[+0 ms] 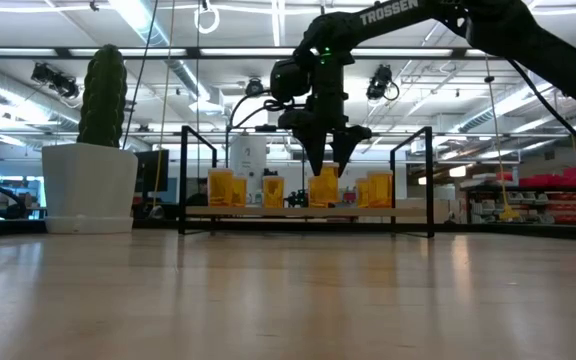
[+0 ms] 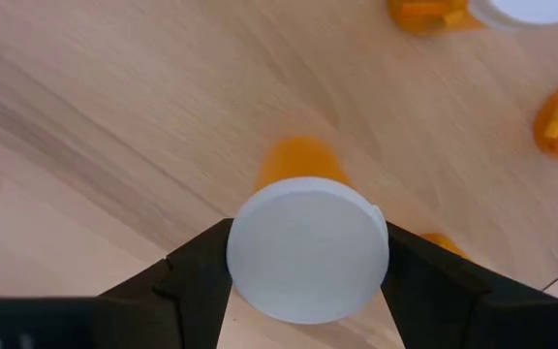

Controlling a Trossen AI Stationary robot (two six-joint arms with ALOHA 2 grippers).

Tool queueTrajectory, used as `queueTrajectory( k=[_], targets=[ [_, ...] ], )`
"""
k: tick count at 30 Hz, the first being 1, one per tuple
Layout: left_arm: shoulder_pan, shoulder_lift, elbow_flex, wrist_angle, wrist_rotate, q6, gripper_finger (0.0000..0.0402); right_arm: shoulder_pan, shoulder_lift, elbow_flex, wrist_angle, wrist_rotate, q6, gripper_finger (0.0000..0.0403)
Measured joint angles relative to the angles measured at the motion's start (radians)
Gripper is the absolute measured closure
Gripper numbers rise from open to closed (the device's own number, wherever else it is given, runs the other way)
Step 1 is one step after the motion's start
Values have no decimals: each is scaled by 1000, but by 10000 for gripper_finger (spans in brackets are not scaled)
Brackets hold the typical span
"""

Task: Pick and place medicine bottles onto shelf by color
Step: Put the orange pill bottle on the shelf

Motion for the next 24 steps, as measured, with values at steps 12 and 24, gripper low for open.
queueTrajectory(
  k=[12, 24],
  targets=[
    [0, 0, 0, 0, 3, 7, 120, 15, -2, -65, 18, 2, 28, 159],
    [-6, 0, 0, -2, 34, 21, 120, 10, -1, -97, 39, 0, 22, 159]
  ],
)
